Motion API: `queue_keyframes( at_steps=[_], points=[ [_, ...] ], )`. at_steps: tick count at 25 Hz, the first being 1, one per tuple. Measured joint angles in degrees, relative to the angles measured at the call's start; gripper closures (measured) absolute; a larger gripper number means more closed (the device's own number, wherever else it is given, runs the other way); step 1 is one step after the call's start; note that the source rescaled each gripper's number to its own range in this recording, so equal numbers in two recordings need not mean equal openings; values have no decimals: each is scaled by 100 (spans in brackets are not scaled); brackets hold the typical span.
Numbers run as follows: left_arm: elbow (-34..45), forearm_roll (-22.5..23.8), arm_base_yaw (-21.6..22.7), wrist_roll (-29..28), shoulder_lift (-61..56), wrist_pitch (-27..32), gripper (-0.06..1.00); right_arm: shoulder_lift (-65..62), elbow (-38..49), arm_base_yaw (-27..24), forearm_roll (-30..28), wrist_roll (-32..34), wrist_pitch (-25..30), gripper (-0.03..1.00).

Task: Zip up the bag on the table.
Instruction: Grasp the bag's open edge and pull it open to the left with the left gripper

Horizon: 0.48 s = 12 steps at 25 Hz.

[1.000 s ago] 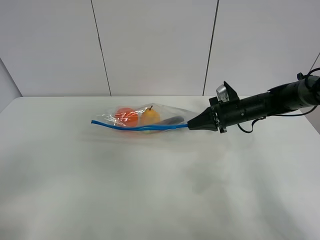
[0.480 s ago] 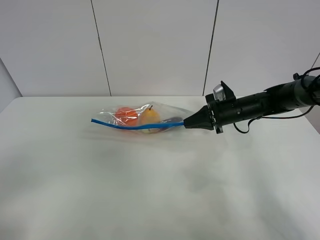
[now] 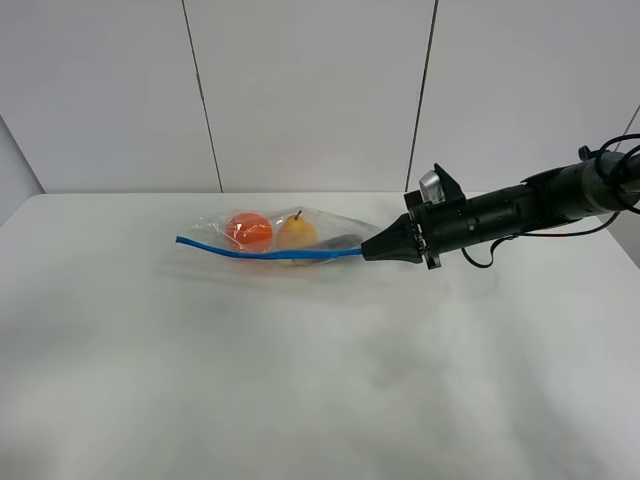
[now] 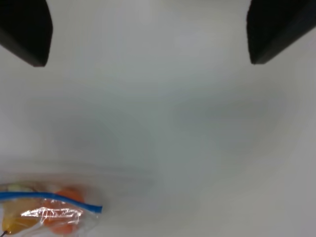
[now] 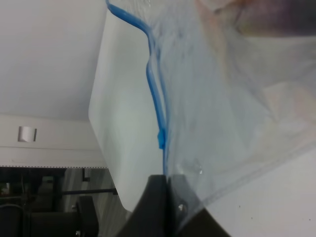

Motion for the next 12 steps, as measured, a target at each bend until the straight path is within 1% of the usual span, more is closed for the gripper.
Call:
queue_keyframes(
  at_steps=[2,5,9,12],
  points=[
    [-252,-44,0,182,597,-224,-4,0,0,0,0,0,0,97],
    [-686,-336,0,598,1578,-744,-5,0,0,0,-2,0,0,97],
    [-1096,-790,0,1310,2871,-1550,-6,0,0,0,-2,0,0,97],
    [-1200,-1027,0,1830,3693,-2094,-6,0,0,0,-2,0,0,97]
  ],
)
